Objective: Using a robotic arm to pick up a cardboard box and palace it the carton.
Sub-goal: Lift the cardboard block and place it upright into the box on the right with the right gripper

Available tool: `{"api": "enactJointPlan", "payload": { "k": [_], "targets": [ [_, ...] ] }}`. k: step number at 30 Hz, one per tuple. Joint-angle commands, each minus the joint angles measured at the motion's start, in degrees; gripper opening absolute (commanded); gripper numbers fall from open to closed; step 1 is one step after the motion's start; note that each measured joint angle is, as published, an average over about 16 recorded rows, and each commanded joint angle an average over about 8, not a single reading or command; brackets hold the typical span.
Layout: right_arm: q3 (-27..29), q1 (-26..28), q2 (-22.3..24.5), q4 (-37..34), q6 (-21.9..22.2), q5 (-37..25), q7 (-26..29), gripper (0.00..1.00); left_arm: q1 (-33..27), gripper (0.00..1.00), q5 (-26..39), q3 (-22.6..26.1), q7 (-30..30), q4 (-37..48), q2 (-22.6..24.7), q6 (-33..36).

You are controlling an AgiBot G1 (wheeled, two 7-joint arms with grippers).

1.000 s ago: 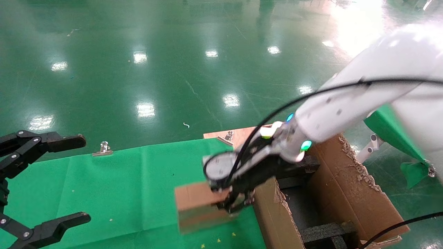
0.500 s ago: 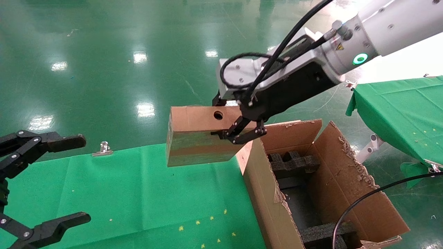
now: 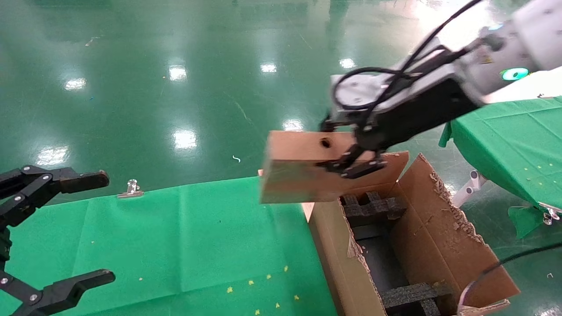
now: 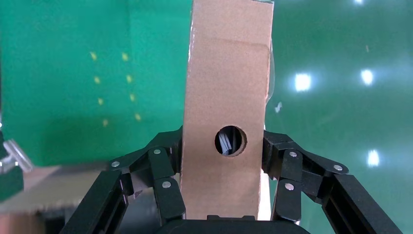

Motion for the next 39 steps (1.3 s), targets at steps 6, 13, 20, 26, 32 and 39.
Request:
{"api": "enactJointPlan", "payload": {
  "k": [6,13,20,26,32,39],
  "targets": [
    [-4.85,5.06,7.16,3.59,-0.35,-1.47,3.20,0.00,0.00,1.00,-0.01,0.01,0.01,0.00,-0.01,-0.01],
    [-11.11,8.88,14.88,6.50,-0.25,-2.86,7.25,0.00,-0.01,1.00,-0.02,0.03,0.01,0.00,-0.01,-0.01],
    [-15.07,9.07,22.07,7.43,1.68,-4.75,15.09,0.00,-0.01,1.00,-0.03,0.04,0.02,0.00,-0.02,-0.02],
    [-16.22,7.55,27.25,9.45,4.99,-6.36,24.05,0.00,-0.01,1.00,-0.03,0.05,0.02,0.00,-0.02,-0.02],
    [-17.21,5.31,32.11,9.86,9.09,-4.49,32.62,0.00,-0.01,1.00,-0.04,0.06,0.03,0.00,-0.02,-0.03],
    [-18.42,3.12,35.78,10.01,13.07,-0.65,37.85,0.00,-0.01,1.00,-0.06,0.07,0.04,0.01,-0.03,-0.04]
  ]
}}
